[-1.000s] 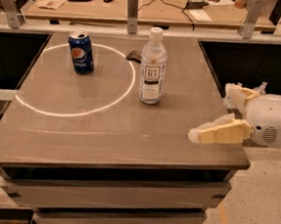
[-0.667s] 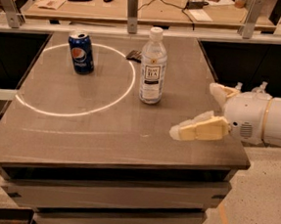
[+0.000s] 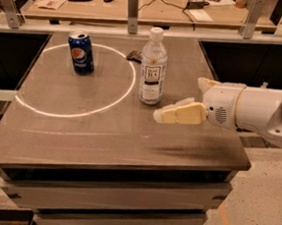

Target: Move blue plastic bottle near pepsi can

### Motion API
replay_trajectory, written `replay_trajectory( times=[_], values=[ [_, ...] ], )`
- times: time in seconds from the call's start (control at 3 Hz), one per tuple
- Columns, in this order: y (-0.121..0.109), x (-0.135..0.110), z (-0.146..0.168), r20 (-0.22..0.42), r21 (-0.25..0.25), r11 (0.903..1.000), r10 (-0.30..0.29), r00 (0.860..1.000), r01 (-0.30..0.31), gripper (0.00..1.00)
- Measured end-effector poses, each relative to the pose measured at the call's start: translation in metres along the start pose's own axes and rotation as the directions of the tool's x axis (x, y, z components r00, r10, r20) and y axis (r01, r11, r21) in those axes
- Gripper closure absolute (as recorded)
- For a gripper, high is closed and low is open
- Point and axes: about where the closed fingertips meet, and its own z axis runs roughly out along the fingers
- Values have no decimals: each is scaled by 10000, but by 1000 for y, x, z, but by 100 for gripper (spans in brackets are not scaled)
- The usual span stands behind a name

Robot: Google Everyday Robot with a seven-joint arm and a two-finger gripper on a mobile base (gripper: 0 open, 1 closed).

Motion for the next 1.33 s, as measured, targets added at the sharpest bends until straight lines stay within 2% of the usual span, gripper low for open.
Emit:
replay_trajectory(
  times=[0.33,0.67,1.33],
  values=[
    [-7,-10,18,96,154,9999,-33,9999,32,0],
    [-9,-18,38,151,97,9999,-116,9998,115,0],
    [-8,-37,75,207,-323,9990,-305,9993,312,0]
  ],
)
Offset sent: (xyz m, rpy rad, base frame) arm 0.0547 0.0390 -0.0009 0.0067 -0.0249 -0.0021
